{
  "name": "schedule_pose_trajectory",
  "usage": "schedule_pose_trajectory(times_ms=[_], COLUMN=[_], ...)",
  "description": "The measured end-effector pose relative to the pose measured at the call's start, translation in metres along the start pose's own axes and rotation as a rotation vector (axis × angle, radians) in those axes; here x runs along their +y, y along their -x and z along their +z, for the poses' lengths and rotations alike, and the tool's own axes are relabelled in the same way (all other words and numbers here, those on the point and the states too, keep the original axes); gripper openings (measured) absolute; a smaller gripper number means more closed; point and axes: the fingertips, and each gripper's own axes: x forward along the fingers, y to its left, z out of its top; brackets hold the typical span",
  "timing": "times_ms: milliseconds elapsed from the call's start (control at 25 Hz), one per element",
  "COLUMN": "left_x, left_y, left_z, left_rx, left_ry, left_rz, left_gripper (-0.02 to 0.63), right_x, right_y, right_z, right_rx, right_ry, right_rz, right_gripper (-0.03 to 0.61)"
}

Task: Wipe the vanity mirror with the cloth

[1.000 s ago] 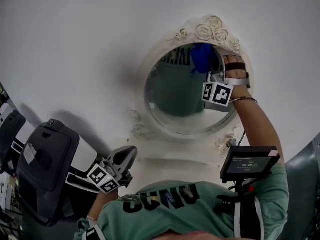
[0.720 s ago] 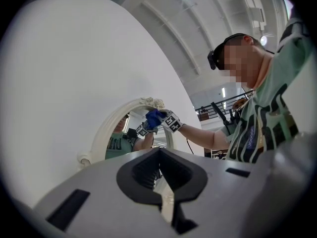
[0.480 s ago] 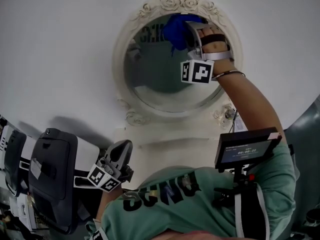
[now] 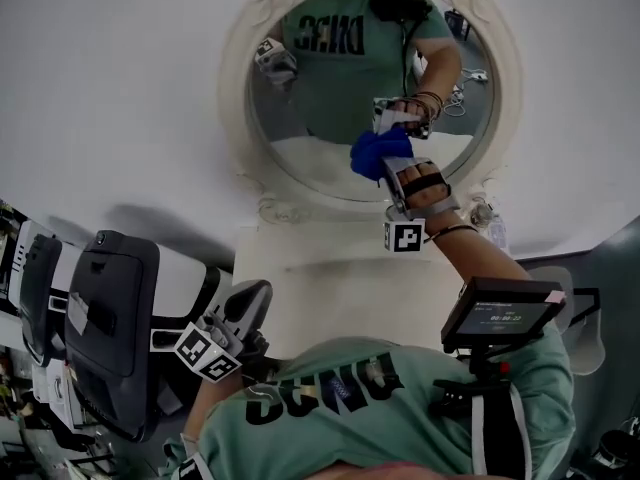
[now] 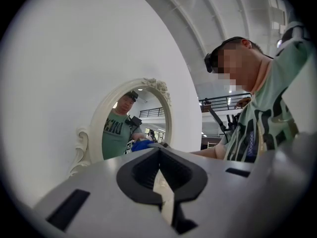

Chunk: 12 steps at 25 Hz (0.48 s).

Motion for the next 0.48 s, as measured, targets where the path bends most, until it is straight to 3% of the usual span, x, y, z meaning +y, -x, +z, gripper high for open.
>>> schedule_pose_trajectory(times_ms=[240, 320, 480], left_x=[0.008, 0.010, 0.012], left_y=[0.000, 0.004, 0.008], left_z=[-0.023, -0.030, -0.038], left_rx=[0.093, 0.118, 0.128], left_ry=[0.045, 0.043, 0.039], left_rz=[0.053, 0.060, 0.054], left_gripper=[0.009, 0.009, 0.009], right_x=[0.181, 0.201, 0.199], right_y=[0.018, 0.021, 0.017], right_z=[0.001, 0.005, 0.008], right_rx=[-0.018, -0.012, -0.007], right_ry=[-0.009, -0.062, -0.122], right_rz=[0.362, 0.383, 0.374], right_gripper=[0.049, 0.049, 0.049])
